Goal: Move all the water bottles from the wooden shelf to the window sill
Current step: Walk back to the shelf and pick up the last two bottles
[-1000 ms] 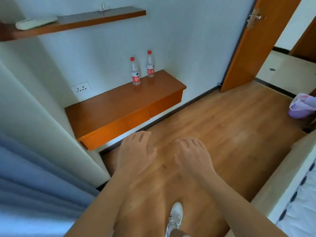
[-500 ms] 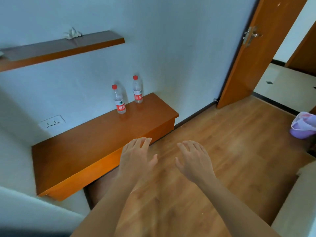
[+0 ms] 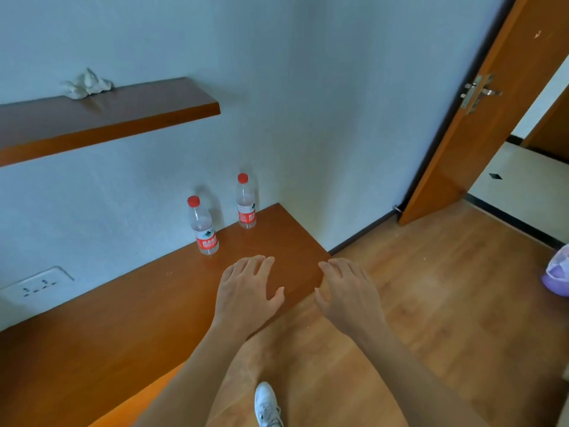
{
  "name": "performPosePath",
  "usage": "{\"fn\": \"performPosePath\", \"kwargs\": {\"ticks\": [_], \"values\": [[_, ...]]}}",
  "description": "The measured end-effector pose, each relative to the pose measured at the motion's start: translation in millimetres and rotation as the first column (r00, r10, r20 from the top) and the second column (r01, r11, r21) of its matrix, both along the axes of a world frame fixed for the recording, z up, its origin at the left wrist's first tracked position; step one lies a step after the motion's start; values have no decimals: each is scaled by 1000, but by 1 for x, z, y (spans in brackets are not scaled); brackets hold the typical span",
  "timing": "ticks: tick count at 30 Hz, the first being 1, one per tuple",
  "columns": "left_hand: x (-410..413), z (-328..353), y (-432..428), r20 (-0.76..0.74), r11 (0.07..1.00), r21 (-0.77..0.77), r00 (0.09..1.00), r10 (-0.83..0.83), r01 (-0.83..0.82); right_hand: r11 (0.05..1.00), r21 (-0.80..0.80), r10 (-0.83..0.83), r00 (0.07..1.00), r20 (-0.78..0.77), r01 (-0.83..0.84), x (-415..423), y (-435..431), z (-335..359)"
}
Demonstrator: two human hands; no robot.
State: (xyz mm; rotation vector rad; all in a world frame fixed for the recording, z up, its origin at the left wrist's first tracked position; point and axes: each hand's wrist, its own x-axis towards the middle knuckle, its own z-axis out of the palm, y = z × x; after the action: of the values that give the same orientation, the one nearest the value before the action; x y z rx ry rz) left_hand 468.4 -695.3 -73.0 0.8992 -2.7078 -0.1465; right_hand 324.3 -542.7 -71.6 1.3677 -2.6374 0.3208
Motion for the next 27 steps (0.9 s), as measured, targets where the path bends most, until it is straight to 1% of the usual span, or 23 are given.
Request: {"fn": "performPosePath", "kwargs": {"ticks": [5,12,16,19,22,24,27], "values": [[-47,-6,-73,-4,999,51,1000,-7,8,1000,22,17,1000,4,-18,-51,-95,1],[-72,-30,-141,-44,991,122,997,69,-64,994,51,93,994,53,-95,-97,-185,-16],[-68,-50,-160,-39,977,156,988,152,-144,987,78,128,985,111,-137,-113,-220,-35],[-62,-65,-165,3,958,172,972,234,-231,977,92,178,973,146,-192,-128,-240,-50],[-52,-80,-167,90,908,207,931,353,-364,961,113,227,951,209,-254,-147,-259,-62],[-44,-88,-168,133,841,245,876,464,-482,948,127,253,934,254,-291,-161,-272,-66],[-43,-95,-177,131,731,324,794,594,-601,932,135,275,899,340,-337,-185,-298,-70]]}}
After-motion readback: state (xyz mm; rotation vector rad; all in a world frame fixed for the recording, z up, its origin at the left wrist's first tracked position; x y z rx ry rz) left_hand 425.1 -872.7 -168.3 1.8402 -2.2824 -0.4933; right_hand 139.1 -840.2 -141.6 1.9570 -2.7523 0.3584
